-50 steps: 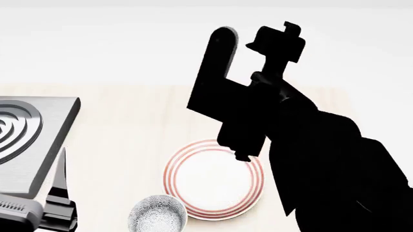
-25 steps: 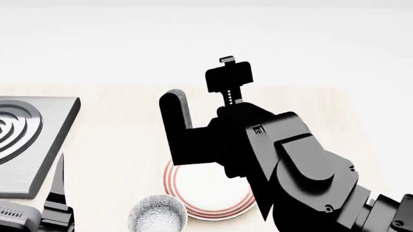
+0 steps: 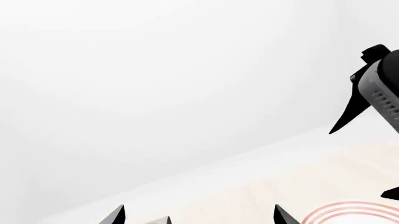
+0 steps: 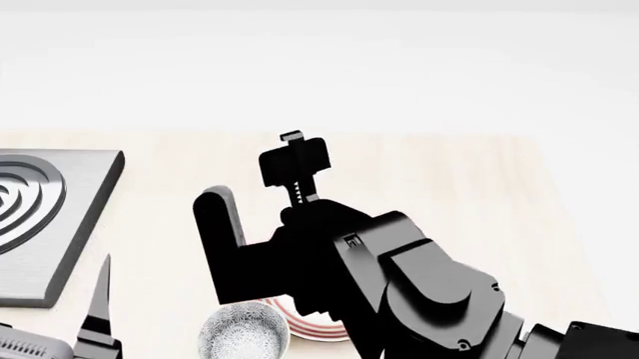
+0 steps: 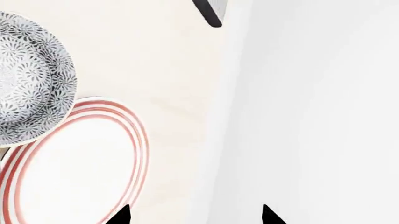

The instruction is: Pick the akita bowl between the plate and the ramekin and place it on the plate.

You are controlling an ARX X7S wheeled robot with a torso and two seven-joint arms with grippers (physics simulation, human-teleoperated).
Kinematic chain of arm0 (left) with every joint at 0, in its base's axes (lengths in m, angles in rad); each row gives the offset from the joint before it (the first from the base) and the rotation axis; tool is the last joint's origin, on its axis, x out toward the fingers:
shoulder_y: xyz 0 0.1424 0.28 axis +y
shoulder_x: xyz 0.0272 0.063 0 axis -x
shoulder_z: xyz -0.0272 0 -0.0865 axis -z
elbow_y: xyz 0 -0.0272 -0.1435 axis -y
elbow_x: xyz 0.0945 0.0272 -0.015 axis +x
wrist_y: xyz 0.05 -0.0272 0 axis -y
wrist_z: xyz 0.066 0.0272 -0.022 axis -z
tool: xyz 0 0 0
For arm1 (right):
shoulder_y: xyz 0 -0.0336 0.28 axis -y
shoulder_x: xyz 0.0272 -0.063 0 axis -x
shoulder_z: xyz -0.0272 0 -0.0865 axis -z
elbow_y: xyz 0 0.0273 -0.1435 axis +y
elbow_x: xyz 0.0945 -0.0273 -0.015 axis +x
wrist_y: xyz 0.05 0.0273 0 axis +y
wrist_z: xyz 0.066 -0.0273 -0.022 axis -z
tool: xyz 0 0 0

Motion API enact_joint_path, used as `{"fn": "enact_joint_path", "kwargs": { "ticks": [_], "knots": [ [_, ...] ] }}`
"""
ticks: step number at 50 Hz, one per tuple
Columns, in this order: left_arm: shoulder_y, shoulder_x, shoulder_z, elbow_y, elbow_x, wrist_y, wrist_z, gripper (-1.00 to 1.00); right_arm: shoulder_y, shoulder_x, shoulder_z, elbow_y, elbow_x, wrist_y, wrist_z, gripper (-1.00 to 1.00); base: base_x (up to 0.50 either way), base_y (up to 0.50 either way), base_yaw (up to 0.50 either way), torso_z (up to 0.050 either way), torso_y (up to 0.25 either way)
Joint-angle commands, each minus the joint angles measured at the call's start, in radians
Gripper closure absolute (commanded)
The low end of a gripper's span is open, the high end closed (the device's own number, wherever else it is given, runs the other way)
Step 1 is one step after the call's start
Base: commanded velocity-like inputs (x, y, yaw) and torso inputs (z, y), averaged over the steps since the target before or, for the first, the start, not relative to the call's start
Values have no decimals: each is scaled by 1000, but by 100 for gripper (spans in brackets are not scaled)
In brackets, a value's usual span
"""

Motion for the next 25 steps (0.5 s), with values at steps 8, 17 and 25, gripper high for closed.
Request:
{"fn": "enact_joint_path", "kwargs": {
  "ticks": [8,17,25],
  "knots": [
    [9,14,-4,-15,18,15,36,-100,-50,-6,53,-59,11,-21,12,-100,0,0,0,0,0],
    [13,9,-5,-8,14,17,37,-100,-71,11,48,-121,40,-46,-18,-100,0,0,0,0,0],
    [15,9,-10,-10,8,20,36,-100,-77,15,31,-146,46,-42,-45,-100,0,0,0,0,0]
  ]
}}
